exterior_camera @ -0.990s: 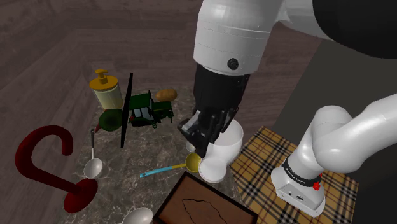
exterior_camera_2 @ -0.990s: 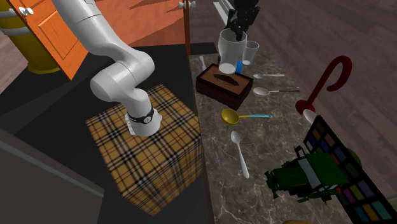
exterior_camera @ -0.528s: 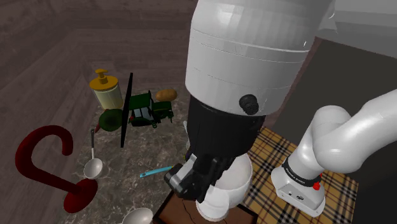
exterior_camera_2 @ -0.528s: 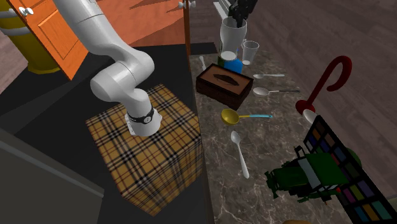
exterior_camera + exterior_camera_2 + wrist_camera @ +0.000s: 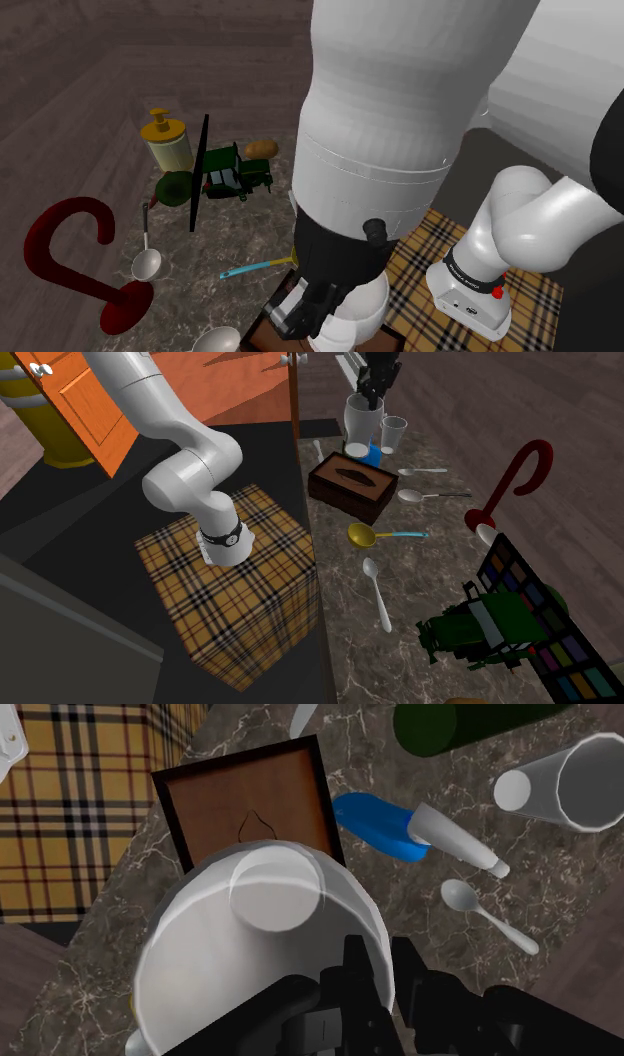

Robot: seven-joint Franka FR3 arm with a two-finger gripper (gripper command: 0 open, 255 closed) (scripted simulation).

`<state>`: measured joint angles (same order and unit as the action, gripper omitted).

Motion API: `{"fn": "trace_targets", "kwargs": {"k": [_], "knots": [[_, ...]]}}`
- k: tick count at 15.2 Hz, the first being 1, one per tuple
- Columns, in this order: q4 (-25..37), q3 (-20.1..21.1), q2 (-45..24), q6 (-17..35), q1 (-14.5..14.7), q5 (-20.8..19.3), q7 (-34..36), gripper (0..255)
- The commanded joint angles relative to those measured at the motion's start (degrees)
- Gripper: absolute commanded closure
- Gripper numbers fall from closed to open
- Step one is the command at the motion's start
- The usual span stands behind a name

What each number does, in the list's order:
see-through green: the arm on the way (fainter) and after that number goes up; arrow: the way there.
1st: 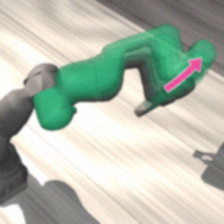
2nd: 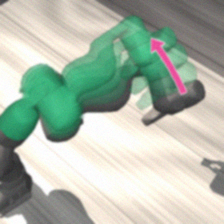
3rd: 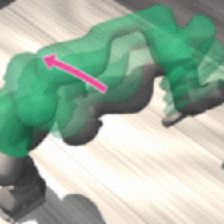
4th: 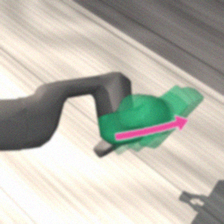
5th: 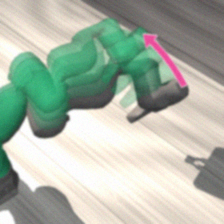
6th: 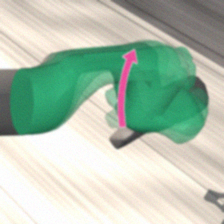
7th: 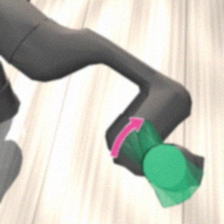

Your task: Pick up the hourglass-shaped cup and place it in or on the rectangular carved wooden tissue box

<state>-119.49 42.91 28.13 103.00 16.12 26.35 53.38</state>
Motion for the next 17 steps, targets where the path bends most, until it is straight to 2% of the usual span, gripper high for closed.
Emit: {"fn": "trace_targets", "kwargs": {"k": [1, 15, 17], "knots": [[-1.5, 0.4, 0.1, 1.5, 0.1, 0.3, -0.3, 255], [-11.1, 4.0, -1.2, 12.4, 0.5, 2.3, -1.8, 255], [-11.1, 3.9, -1.2, 12.4, 0.5, 2.3, -1.8, 255]]}}
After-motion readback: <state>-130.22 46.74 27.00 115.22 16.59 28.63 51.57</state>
